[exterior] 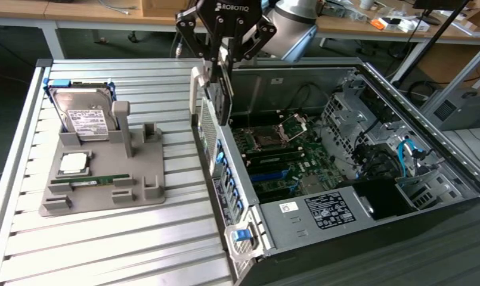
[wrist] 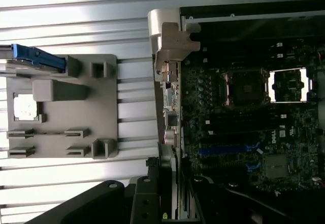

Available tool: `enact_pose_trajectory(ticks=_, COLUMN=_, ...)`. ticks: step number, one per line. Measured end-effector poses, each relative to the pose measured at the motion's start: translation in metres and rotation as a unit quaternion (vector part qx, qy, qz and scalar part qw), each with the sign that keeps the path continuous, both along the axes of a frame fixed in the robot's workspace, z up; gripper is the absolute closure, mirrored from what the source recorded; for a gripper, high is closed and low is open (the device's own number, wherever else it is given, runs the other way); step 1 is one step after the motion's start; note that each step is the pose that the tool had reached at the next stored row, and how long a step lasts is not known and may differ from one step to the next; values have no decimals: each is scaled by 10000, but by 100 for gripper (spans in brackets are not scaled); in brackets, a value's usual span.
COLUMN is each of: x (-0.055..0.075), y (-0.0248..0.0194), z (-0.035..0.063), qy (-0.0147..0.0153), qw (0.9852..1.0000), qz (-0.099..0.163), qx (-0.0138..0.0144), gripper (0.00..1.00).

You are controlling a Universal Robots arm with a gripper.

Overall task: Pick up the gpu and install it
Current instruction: 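Pick up the gpu and move the gpu toward the slot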

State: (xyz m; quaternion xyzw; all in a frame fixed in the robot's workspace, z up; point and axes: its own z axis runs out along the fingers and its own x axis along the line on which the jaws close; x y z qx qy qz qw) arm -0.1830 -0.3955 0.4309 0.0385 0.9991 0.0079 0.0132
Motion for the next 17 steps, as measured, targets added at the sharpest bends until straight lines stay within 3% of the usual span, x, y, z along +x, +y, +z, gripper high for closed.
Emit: enact_pose_trajectory(ticks=17, x=398, y=-44, z=-29, qy=6, qw=10000, qz=-1, qx=0, gripper=73)
